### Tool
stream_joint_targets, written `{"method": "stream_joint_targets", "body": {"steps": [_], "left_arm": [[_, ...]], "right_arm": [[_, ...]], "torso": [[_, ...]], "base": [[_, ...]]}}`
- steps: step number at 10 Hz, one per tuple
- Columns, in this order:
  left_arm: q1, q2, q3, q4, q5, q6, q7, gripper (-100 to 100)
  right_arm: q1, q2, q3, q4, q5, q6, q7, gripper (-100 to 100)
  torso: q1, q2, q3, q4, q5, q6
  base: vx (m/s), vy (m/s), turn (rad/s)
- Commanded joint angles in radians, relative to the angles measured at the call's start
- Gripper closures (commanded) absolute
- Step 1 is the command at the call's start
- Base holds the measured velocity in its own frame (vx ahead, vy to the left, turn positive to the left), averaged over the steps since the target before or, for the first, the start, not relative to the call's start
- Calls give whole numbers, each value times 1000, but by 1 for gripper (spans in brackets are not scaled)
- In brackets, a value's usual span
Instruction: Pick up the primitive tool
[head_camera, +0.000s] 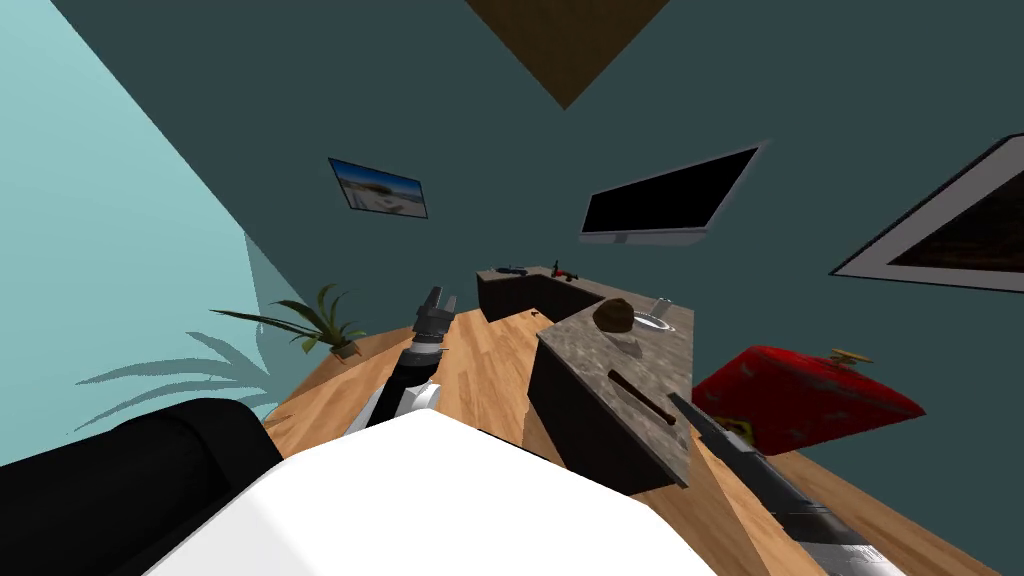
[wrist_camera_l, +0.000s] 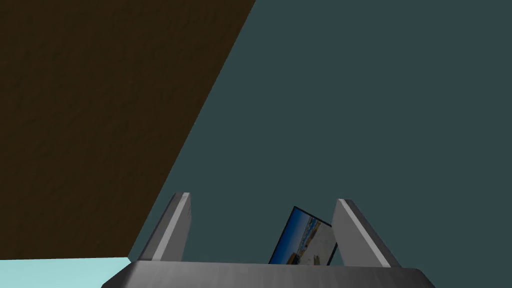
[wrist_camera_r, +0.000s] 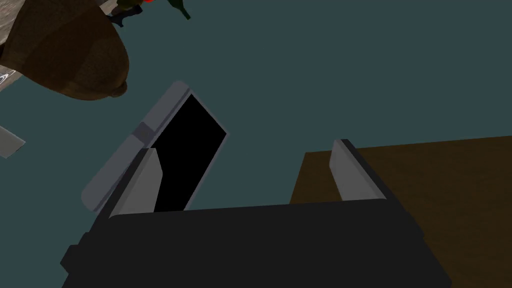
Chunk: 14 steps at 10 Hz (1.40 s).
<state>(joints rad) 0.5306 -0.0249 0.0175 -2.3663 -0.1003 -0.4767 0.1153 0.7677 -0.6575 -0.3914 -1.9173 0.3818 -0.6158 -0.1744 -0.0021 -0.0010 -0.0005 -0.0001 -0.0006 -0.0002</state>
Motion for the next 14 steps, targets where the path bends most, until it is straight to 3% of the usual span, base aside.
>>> {"method": "stream_joint_targets", "body": {"steps": [1,2,4,5,7,8,10,11,13,14], "left_arm": [[0,0,0,0,0,0,0,0],[0,0,0,0,0,0,0,0],[0,0,0,0,0,0,0,0],[0,0,0,0,0,0,0,0],[0,0,0,0,0,0,0,0],[0,0,0,0,0,0,0,0],[0,0,0,0,0,0,0,0],[0,0,0,0,0,0,0,0],[0,0,0,0,0,0,0,0],[0,0,0,0,0,0,0,0]], "right_arm": [[50,-50,-26,50,50,-34,-3,-100],[60,-53,-26,52,58,-34,-3,-100],[129,-120,-51,116,126,-61,-5,-100],[131,-124,-51,116,140,-61,-5,-100],[197,-192,-78,178,210,-85,-6,-100],[200,-194,-78,181,223,-85,-6,-100],[265,-258,-105,240,287,-106,-5,-100],[265,-258,-105,243,302,-106,-5,-100],[325,-314,-128,302,369,-123,-2,-100],[325,-314,-128,302,377,-123,-2,-100]], "torso": [[0,0,0,0,0,0],[0,0,0,0,0,0],[0,-1,0,0,0,0],[0,-1,-1,0,0,0],[0,-2,-1,0,0,0],[0,-2,-1,0,0,0],[0,-2,-1,0,0,1],[-1,-3,-2,-1,0,1],[0,-3,-2,-1,0,1],[-1,-4,-2,-1,0,0]], "base": [[-7,2,382],[-3,-2,242],[4,0,396],[9,-9,173],[15,-2,411],[19,-12,180],[23,-12,328],[25,-19,159],[35,-7,325],[30,-23,142]]}}
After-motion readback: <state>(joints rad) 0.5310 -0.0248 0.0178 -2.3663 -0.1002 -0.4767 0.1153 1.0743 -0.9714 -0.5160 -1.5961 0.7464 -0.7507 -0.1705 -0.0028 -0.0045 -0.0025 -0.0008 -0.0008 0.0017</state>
